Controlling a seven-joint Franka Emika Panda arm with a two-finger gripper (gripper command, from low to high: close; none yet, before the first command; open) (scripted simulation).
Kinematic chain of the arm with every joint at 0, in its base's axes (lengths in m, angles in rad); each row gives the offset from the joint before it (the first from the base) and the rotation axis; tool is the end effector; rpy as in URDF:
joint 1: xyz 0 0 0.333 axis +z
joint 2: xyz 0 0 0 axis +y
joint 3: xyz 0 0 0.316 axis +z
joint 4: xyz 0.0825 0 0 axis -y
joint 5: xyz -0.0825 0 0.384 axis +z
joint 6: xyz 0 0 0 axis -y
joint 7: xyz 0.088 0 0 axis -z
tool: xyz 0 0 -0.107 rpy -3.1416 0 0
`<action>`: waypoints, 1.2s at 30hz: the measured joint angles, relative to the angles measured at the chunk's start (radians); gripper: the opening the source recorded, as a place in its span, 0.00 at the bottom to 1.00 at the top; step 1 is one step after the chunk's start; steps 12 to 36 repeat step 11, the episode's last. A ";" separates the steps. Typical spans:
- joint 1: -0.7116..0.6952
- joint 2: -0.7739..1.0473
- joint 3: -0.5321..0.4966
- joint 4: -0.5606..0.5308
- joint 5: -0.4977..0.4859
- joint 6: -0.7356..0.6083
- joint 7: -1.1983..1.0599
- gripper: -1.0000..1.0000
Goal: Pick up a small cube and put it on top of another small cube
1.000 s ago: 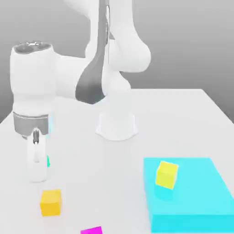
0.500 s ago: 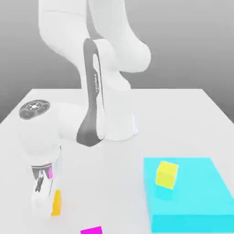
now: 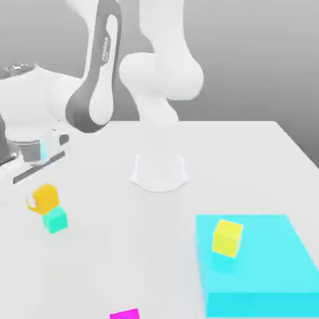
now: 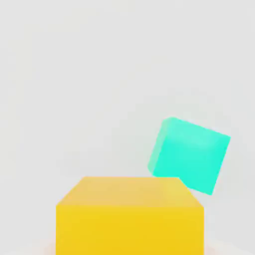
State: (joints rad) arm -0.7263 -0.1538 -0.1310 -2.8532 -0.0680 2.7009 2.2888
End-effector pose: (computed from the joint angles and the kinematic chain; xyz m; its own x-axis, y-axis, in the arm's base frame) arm 0.2392 -0.2691 0.2388 -0.9983 -0.0585 0.0064 -0.0585 0.9983 -0.0063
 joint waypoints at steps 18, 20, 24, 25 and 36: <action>-0.011 0.214 0.003 -0.014 0.107 0.228 -0.038 1.00; -0.011 0.214 0.003 -0.014 0.107 0.228 -0.038 1.00; -0.011 0.214 0.003 -0.014 0.107 0.228 -0.038 1.00; -0.011 0.214 0.003 -0.014 0.107 0.228 -0.038 1.00; -0.011 0.214 0.003 -0.014 0.107 0.228 -0.038 1.00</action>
